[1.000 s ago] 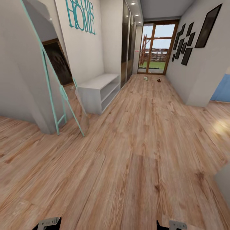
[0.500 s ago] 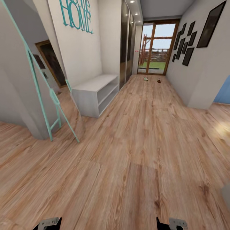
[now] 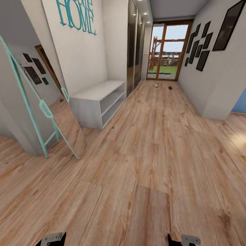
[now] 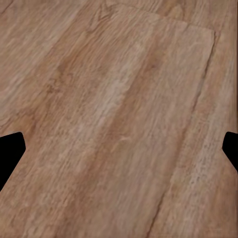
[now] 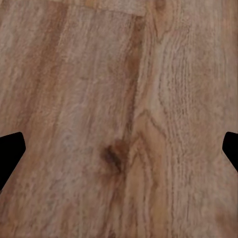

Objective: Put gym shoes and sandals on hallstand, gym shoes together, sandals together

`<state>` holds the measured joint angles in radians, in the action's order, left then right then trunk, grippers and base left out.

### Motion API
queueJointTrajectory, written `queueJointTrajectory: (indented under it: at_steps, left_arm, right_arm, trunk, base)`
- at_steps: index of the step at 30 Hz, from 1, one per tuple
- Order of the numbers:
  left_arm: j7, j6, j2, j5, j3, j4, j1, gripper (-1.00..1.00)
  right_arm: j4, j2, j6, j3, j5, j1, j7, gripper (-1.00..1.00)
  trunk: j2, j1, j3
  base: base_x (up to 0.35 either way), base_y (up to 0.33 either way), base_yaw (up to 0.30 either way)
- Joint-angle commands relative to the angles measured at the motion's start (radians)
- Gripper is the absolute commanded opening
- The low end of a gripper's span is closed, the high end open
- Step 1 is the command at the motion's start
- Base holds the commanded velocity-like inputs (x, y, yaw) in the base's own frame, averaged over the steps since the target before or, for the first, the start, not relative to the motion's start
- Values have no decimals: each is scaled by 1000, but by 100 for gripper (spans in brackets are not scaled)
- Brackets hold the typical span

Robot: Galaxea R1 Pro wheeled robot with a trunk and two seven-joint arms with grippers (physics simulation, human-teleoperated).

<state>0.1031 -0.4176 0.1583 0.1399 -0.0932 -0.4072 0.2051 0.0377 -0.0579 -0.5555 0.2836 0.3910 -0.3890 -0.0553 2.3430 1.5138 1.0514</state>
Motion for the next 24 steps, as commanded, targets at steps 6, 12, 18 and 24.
queueJointTrajectory:
  at_steps: [6, 12, 18, 24]
  left_arm:
    - [10, -1, 0, 10, -3, 2, 0, 100]
    - [10, -1, 0, 10, -3, 2, 0, 100]
    - [10, -1, -3, 10, -3, 2, 0, 100]
    - [10, -1, -6, 10, -3, 2, 0, 100]
  right_arm:
    - [6, 6, -1, 9, 5, -1, -1, 100]
    - [7, 18, -1, 11, 1, 0, 2, 100]
    - [7, 21, -1, 10, 0, -1, 2, 100]
    - [8, 22, -1, 11, 0, 0, 2, 100]
  trunk:
    - [0, 0, 1]
    - [0, 0, 1]
    - [0, 0, 1]
    - [0, 0, 1]
  base:
    - [327, -116, 0]
    - [327, -116, 0]
    - [327, -116, 0]
    - [327, -116, -135]
